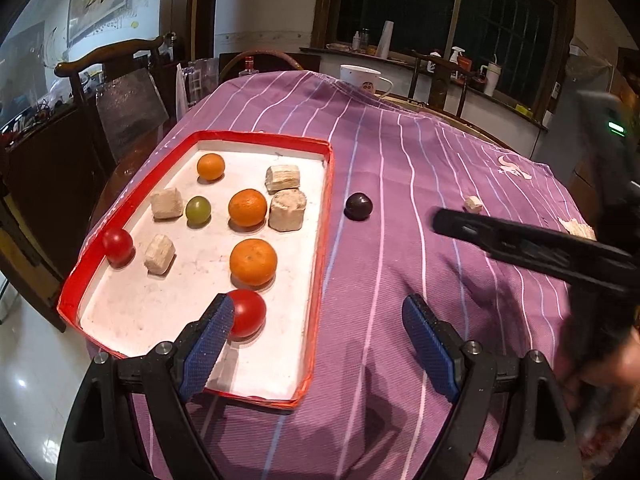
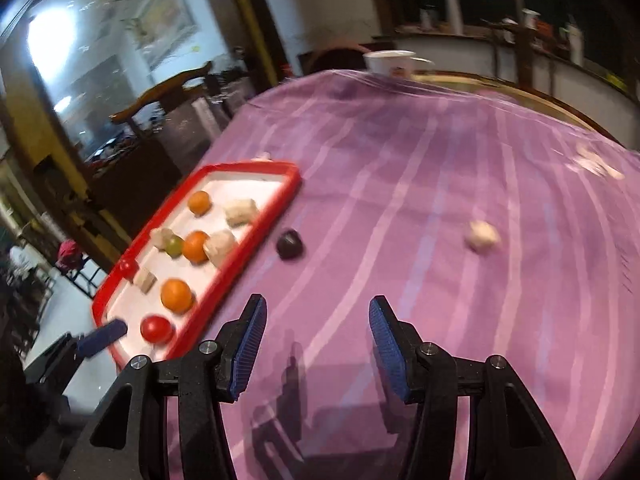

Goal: Organize fruits
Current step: 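Grasp the small white block with the right tool while the left tool grasps the dark plum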

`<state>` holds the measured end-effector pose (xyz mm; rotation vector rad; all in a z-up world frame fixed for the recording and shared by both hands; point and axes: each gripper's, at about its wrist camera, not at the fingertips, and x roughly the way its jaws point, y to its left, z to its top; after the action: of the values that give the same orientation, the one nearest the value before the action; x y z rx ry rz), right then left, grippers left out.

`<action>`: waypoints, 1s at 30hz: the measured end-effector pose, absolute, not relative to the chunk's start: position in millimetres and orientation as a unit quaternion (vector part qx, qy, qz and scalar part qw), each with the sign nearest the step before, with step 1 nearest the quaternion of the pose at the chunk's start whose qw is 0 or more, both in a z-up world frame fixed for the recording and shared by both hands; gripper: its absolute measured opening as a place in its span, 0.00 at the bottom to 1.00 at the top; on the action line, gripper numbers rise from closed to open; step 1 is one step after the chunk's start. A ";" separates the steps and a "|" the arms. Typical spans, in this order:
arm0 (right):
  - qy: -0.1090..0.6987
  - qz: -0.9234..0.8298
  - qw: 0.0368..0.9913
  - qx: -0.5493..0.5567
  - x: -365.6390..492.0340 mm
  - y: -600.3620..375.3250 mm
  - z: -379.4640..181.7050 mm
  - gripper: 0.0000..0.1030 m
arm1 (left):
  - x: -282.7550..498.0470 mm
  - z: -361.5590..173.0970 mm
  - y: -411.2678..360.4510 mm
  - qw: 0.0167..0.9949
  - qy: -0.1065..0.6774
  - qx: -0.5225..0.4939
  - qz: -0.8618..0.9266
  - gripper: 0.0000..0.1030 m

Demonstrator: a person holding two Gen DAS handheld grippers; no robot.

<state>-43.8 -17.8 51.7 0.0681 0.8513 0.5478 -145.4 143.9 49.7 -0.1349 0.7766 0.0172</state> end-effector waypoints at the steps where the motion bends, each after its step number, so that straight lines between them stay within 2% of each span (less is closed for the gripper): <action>1: 0.408 0.268 0.872 0.032 -35.7 -10.8 47.9 0.56 | -145.2 49.2 146.1 0.923 0.380 -0.068 0.008 0.83; 14: 0.409 0.273 0.869 -0.060 16.1 52.4 18.2 0.55 | -129.2 37.2 162.3 0.913 0.399 -0.088 -0.003 0.83; 15: 0.412 0.273 0.867 -0.061 19.3 55.6 16.7 0.54 | -128.7 36.9 162.2 0.913 0.399 -0.087 -0.001 0.83; 17: 0.419 0.274 0.863 -0.064 23.0 61.0 13.4 0.43 | -128.2 36.7 162.5 0.913 0.399 -0.087 -0.002 0.83; 21: 0.421 0.270 0.863 -0.076 22.9 65.6 11.4 0.29 | -127.0 36.9 163.7 0.912 0.402 -0.086 0.002 0.83; 30: 0.401 0.214 0.890 -0.029 13.8 -11.5 38.3 0.27 | -125.4 46.6 153.5 0.914 0.399 -0.074 -0.004 0.83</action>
<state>13.8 -11.5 38.3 -0.0607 0.8321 0.4452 -125.4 153.5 46.6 -0.1516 0.8212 -0.0092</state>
